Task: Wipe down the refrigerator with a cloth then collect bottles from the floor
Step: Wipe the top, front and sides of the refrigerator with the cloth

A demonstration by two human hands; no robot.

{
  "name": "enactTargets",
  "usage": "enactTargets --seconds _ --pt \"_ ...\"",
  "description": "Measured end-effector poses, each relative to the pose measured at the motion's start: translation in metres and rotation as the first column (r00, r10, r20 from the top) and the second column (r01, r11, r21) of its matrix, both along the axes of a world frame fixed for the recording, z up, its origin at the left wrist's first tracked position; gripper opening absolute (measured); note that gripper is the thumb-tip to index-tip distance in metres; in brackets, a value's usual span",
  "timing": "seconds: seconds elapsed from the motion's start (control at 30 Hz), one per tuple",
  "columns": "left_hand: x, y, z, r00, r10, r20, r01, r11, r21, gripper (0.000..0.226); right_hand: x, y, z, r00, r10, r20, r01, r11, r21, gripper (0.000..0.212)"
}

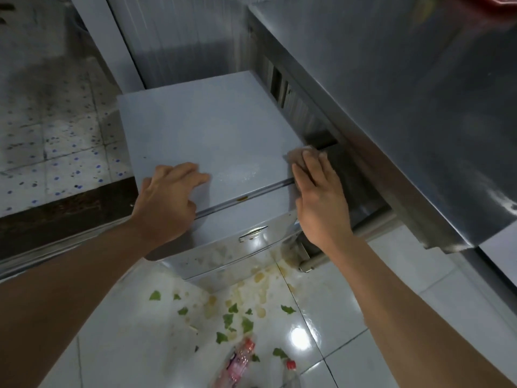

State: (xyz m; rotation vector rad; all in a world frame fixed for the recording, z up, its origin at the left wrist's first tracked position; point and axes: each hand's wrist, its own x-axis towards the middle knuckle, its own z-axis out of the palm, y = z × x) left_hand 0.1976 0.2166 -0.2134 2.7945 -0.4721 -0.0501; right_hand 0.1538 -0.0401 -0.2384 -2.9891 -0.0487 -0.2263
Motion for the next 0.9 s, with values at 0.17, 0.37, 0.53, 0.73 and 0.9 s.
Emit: enactTargets --seconds 0.17,0.37,0.53,0.73,0.9 --pt "-0.013 0.035 0.003 1.000 0.015 -0.013 -0.015 1.000 -0.012 0.061 -0.013 0.037 -0.006 0.998 -0.012 0.062 0.009 0.999 0.042 0.050" --pt "-0.036 0.076 -0.005 0.999 0.027 -0.030 -0.031 0.990 -0.138 0.060 -0.041 0.128 -0.007 0.983 0.174 0.063 -0.181 0.973 0.142 0.068" --pt "-0.043 0.088 -0.012 0.998 -0.040 -0.041 0.029 0.971 -0.237 0.066 -0.028 0.085 0.001 0.981 0.191 -0.038 -0.187 0.979 0.085 0.064" --pt "-0.044 0.092 -0.017 0.997 -0.083 -0.010 0.075 0.947 -0.312 0.068 -0.018 0.075 0.003 0.984 -0.123 0.131 0.091 0.970 0.224 0.033" --pt "-0.040 0.092 -0.013 0.997 -0.079 -0.004 0.074 0.952 -0.298 0.060 -0.029 0.120 0.000 0.982 0.104 0.155 -0.134 0.971 0.200 0.028"
